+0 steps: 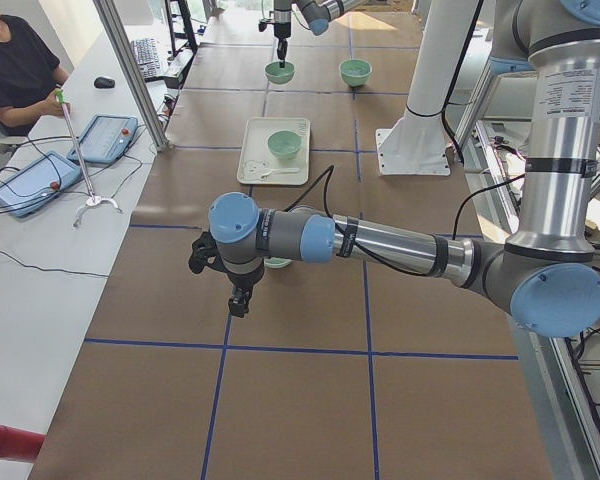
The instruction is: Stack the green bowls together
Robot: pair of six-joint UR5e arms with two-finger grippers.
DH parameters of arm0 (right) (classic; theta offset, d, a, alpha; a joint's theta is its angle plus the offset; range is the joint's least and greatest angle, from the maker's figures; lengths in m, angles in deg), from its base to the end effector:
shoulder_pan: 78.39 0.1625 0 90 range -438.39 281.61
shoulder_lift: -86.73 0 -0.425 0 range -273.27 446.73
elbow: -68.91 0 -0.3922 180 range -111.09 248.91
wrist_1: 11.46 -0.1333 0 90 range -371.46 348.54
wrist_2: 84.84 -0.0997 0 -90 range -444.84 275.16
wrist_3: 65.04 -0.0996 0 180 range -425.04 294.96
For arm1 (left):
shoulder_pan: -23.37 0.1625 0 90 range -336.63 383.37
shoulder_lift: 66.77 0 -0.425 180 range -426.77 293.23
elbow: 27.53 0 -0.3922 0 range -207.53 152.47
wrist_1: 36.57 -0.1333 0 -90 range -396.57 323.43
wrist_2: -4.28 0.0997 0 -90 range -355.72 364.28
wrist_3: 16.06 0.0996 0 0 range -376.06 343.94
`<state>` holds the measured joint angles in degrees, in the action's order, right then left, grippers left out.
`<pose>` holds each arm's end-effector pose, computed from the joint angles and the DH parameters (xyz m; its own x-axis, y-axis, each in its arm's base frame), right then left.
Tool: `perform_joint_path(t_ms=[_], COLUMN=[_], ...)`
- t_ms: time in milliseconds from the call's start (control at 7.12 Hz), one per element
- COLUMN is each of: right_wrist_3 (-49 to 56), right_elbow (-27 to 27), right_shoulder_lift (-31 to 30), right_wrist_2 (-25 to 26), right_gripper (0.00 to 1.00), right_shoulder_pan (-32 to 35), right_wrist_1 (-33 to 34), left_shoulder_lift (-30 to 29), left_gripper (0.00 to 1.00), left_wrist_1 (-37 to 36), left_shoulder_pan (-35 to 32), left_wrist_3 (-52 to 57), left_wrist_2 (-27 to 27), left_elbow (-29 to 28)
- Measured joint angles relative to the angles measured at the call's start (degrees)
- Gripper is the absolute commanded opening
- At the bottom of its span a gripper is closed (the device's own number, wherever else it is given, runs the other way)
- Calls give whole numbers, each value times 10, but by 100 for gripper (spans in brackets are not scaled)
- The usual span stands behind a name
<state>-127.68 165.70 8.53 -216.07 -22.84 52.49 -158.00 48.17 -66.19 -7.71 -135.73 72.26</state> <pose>-0.2736 -0.5184 0.4367 0.5221 0.1501 0.8396 -0.1331 0.9867 -0.0936 -0.0532 -0.5001 0.5661 0.6341 0.2254 -0.7396 -0.1008 0.9725 0.2100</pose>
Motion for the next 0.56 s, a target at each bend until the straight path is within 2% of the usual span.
perform_joint_path(t_ms=[281,561], right_wrist_3=[-157,-253], right_elbow=[26,27], right_shoulder_lift=[85,190], right_wrist_2=[76,180], right_gripper=[0,0], right_shoulder_pan=[-92,-184], right_wrist_1=[28,114], left_shoulder_lift=[0,-1], left_gripper=[100,100], left_wrist_1=[0,1], left_shoulder_pan=[0,1], left_wrist_3=[0,0], left_wrist_2=[0,-1], left_elbow=[-2,-2])
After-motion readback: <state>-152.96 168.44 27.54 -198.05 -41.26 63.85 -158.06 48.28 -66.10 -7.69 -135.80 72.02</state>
